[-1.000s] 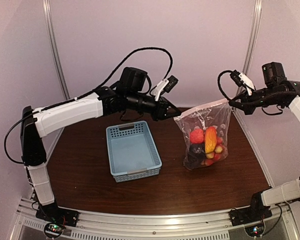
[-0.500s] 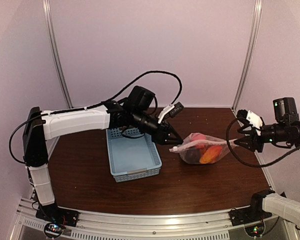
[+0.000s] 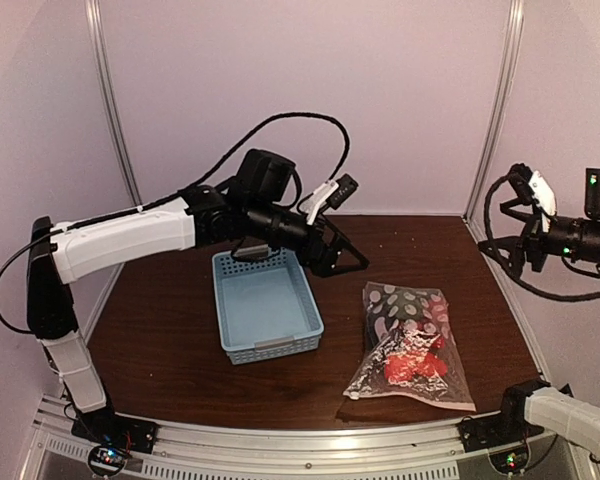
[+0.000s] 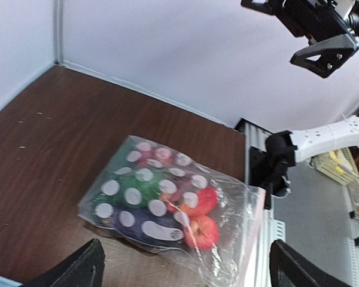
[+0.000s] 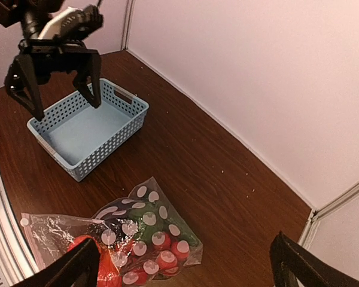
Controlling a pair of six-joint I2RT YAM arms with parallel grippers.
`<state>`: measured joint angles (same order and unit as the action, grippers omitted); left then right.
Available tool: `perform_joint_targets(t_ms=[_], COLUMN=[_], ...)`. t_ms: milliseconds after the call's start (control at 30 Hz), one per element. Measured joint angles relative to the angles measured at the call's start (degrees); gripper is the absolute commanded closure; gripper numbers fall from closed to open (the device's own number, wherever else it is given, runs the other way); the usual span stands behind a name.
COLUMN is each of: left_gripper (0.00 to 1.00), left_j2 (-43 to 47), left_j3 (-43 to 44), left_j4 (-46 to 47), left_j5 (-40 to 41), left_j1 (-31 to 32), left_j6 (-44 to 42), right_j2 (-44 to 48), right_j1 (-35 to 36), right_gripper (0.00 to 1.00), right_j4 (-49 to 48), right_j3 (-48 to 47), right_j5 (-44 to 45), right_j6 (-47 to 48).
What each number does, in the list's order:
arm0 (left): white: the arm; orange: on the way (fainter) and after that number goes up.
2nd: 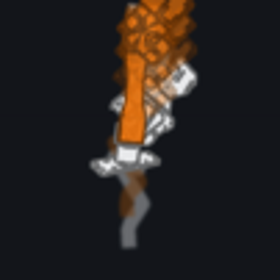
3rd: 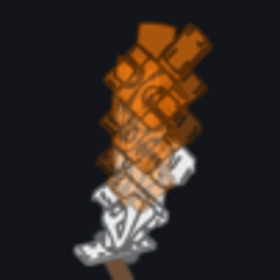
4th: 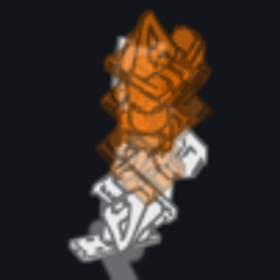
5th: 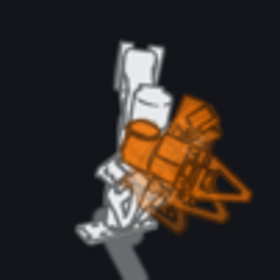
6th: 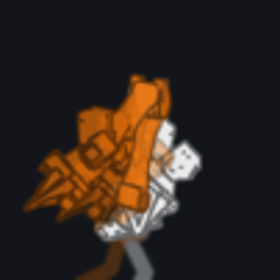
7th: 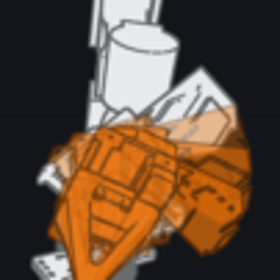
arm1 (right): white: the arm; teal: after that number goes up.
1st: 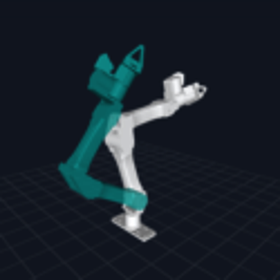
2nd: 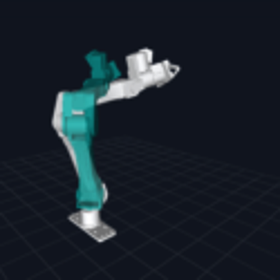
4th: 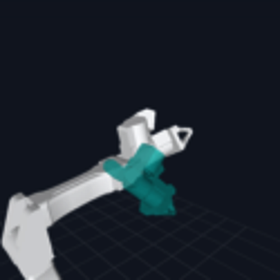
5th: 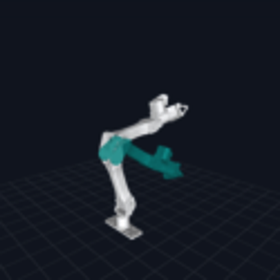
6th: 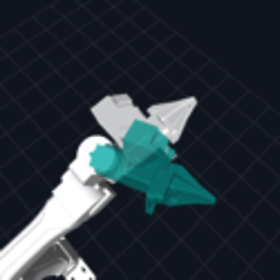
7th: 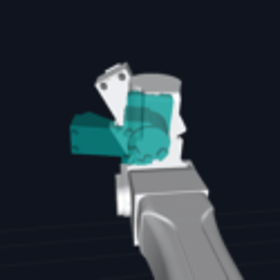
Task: Place the food in the zip-top bag and seal the zipper
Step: Reset both arms
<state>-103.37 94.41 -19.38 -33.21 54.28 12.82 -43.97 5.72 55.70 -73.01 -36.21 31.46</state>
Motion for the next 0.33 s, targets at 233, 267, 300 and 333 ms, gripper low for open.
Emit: perform_joint_targets(t_ms=[233,267,300,333], left_gripper=[0.02,0.02,0.02,0.02], left_j2=[7.1,8.6,10.3,12.0], left_j3=[-2.9,-4.4,-6.4,-8.5], left_j4=[0.2,0.3,0.7,1.5], left_j5=[28.5,33.4,38.0,42.5], left_j1=[-0.2,-0.2,-0.3,-0.4], left_j6=[0.2,0.0,-0.3,-0.7], right_j2=[-3.1,-2.2,-0.7,0.7], right_j1=[0.0,0.0,0.0,0.0], right_gripper=[0.0,0.01,0.01,0.0], right_j4=[-16.0,-17.6,-19.4,-21.0], right_j3=[11.6,12.9,14.1,14.8], right_j5=[15.0,17.2,19.3,21.2], right_j6=[-18.7,-20.2,-21.9,-23.2])
